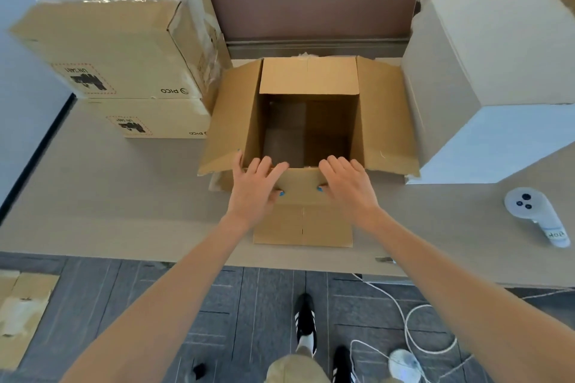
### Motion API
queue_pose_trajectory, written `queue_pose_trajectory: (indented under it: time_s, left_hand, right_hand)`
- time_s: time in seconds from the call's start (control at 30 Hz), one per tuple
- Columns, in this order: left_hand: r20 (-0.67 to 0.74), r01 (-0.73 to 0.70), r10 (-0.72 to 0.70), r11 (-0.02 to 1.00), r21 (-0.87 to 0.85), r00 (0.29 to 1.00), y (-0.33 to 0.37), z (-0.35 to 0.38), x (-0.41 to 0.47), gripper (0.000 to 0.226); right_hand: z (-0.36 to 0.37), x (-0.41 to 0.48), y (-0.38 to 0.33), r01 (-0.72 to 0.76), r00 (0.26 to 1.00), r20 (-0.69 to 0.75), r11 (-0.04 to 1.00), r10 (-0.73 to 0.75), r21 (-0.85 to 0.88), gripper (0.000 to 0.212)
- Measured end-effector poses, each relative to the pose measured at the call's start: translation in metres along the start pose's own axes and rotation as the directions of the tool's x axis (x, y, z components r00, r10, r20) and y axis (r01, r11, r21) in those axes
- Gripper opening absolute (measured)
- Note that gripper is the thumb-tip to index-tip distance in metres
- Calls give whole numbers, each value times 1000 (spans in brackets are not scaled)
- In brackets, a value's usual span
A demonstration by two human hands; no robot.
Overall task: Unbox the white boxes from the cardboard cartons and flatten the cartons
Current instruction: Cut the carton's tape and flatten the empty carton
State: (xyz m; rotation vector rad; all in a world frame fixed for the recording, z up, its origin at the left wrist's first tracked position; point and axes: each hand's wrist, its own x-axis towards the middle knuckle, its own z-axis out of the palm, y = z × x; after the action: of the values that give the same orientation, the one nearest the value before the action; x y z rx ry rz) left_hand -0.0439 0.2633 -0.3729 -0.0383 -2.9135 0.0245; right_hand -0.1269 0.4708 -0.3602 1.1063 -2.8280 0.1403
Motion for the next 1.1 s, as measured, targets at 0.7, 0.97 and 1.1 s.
queue_pose_trajectory:
  time_s: [0.7,0.97,1.1]
  left_hand:
    - [66,-153,156,987,-52,986,-19,-21,4,53]
    - [44,-70,75,991,-112,996,-25,-27,38,35]
    - [38,-23,28,991,-133,999,-28,-18,61,38]
  right_hand:
    - [-18,-2,4,63,995,64,990,-72,127,32]
    - [-30,25,11,-16,998,-50,978,27,209,26]
    - [-28,56,17,-57,996,-52,979,69,197,30]
